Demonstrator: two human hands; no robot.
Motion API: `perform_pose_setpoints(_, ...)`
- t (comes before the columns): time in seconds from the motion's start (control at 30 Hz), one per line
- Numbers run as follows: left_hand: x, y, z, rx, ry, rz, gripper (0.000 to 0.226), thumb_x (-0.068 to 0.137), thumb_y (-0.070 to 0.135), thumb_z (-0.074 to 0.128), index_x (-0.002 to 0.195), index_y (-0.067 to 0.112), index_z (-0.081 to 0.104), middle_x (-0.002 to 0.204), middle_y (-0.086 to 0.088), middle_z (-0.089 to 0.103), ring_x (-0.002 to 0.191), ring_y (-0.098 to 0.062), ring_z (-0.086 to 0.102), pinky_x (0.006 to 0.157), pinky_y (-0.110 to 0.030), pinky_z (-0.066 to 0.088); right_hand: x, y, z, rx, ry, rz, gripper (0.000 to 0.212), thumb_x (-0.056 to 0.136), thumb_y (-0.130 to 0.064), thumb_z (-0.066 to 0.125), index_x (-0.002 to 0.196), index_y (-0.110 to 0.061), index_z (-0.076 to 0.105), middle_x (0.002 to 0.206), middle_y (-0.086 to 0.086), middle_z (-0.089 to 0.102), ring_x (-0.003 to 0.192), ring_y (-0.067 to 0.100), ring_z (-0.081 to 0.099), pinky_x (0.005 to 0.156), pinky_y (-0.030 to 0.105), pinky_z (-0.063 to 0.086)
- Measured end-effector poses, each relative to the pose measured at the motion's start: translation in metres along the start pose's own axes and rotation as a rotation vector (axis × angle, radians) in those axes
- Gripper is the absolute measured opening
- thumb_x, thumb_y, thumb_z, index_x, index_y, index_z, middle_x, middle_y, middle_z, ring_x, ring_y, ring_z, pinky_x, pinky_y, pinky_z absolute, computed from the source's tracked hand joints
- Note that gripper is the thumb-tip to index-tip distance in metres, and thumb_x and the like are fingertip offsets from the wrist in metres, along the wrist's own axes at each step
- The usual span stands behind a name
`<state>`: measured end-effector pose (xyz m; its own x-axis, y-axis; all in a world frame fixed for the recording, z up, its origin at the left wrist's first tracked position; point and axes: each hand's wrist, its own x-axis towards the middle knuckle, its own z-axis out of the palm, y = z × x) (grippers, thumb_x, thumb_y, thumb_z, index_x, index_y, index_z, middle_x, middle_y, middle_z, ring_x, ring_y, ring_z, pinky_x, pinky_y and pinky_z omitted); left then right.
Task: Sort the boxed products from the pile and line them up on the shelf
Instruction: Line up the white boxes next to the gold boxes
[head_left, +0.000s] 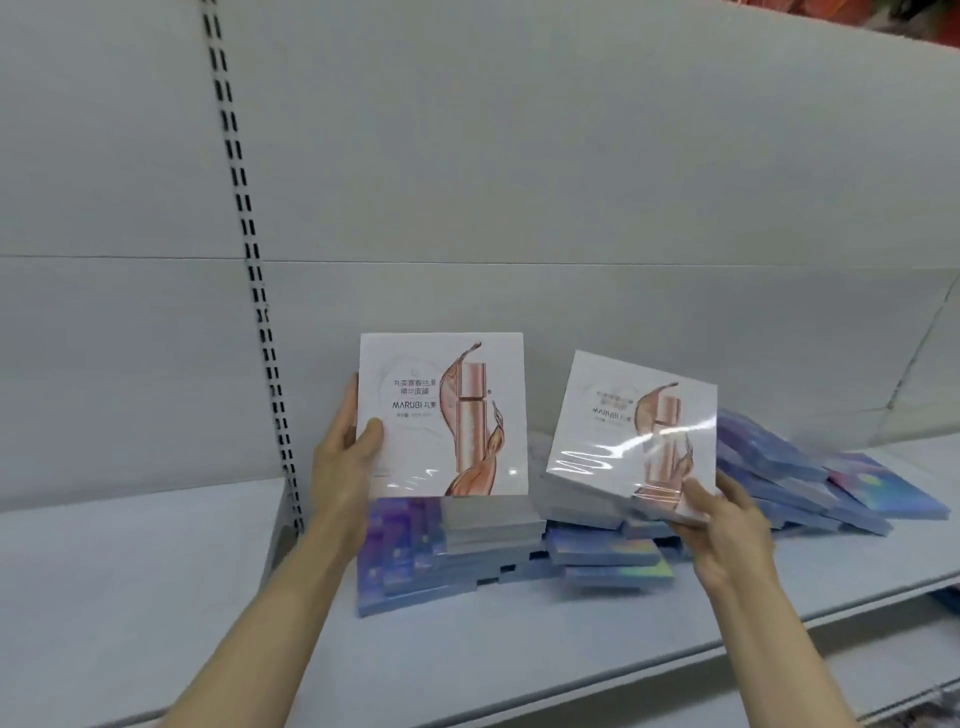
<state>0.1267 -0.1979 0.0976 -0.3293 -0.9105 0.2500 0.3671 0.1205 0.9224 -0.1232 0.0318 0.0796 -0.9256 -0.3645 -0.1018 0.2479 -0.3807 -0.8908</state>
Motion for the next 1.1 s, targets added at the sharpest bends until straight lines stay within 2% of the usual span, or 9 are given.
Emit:
perform_pose_setpoints(0.2,-0.027,0.053,-0.091,0.007,0.073,0.151,0.054,0.098,0.005,0.052,0.145,0.031,0.046,0.135,0.014,0.060,0.115,-0.004,0.062,0.085,-0.018,0.054,-0.090,0.045,0.064,0.043,-0.190,-0.051,0.047,0.094,0.007,0.051,0.137,-0.011,0.046,0.120,0.008,0.064,0.104,0.028,0.064,0.072,0.035,0.059)
perform_pose_setpoints(0.3,-0.044,0.077,-0.153,0.009,0.145,0.168,0.052,0.099,0.005,0.052,0.145,0.030,0.047,0.128,0.018,0.063,0.105,0.003,0.065,0.076,-0.013,0.053,-0.142,0.071,0.102,0.074,-0.265,-0.048,0.045,0.094,0.007,0.051,0.134,-0.013,0.048,0.118,0.006,0.066,0.098,0.022,0.067,0.065,0.030,0.059)
perform_pose_setpoints(0.4,-0.060,0.095,-0.221,0.021,0.208,0.155,0.051,0.099,0.007,0.052,0.143,0.033,0.048,0.126,0.018,0.065,0.108,-0.003,0.065,0.082,-0.020,0.055,-0.195,0.098,0.139,0.091,-0.320,-0.037,0.044,0.094,0.007,0.050,0.132,-0.014,0.048,0.115,0.003,0.067,0.094,0.018,0.068,0.066,0.029,0.058)
perform_pose_setpoints(0.5,-0.073,0.114,-0.283,0.037,0.248,0.138,0.052,0.099,0.009,0.053,0.141,0.039,0.049,0.129,0.014,0.064,0.114,-0.011,0.064,0.094,-0.032,0.053,-0.249,0.123,0.172,0.083,-0.365,-0.031,0.043,0.095,0.004,0.052,0.135,-0.012,0.047,0.119,0.003,0.066,0.104,0.022,0.066,0.072,0.031,0.058)
perform_pose_setpoints(0.6,-0.088,0.134,-0.333,0.047,0.276,0.147,0.052,0.099,0.009,0.053,0.142,0.038,0.049,0.127,0.014,0.065,0.108,-0.008,0.067,0.082,-0.025,0.057,-0.295,0.144,0.200,0.103,-0.394,-0.008,0.042,0.095,0.005,0.051,0.133,-0.013,0.048,0.111,-0.002,0.067,0.100,0.020,0.067,0.072,0.033,0.056)
perform_pose_setpoints(0.67,-0.098,0.146,-0.365,0.041,0.297,0.141,0.052,0.099,0.008,0.053,0.142,0.037,0.049,0.126,0.015,0.065,0.105,-0.006,0.068,0.078,-0.022,0.057,-0.323,0.157,0.218,0.117,-0.418,0.006,0.040,0.095,0.006,0.051,0.130,-0.013,0.048,0.111,0.002,0.067,0.095,0.020,0.068,0.072,0.034,0.057)
perform_pose_setpoints(0.83,-0.118,0.171,-0.439,0.044,0.372,0.134,0.053,0.098,0.006,0.054,0.143,0.034,0.049,0.121,0.014,0.068,0.109,-0.013,0.067,0.088,-0.031,0.057,-0.377,0.183,0.259,0.094,-0.476,0.037,0.040,0.095,0.006,0.050,0.128,-0.016,0.049,0.108,0.002,0.066,0.088,0.014,0.071,0.068,0.031,0.057)
perform_pose_setpoints(0.93,-0.124,0.184,-0.477,0.043,0.443,0.154,0.052,0.099,0.006,0.053,0.144,0.032,0.048,0.116,0.016,0.069,0.108,-0.013,0.067,0.087,-0.030,0.058,-0.397,0.197,0.286,0.057,-0.519,0.052,0.042,0.095,0.005,0.051,0.131,-0.016,0.049,0.113,0.008,0.066,0.096,0.022,0.068,0.070,0.032,0.056)
perform_pose_setpoints(1.1,-0.124,0.194,-0.532,0.035,0.551,0.171,0.053,0.099,0.007,0.052,0.145,0.031,0.046,0.104,0.022,0.072,0.104,-0.009,0.069,0.079,-0.024,0.058,-0.419,0.223,0.336,0.046,-0.591,0.089,0.040,0.095,0.003,0.052,0.130,-0.018,0.049,0.110,0.003,0.065,0.090,0.016,0.070,0.067,0.030,0.055)
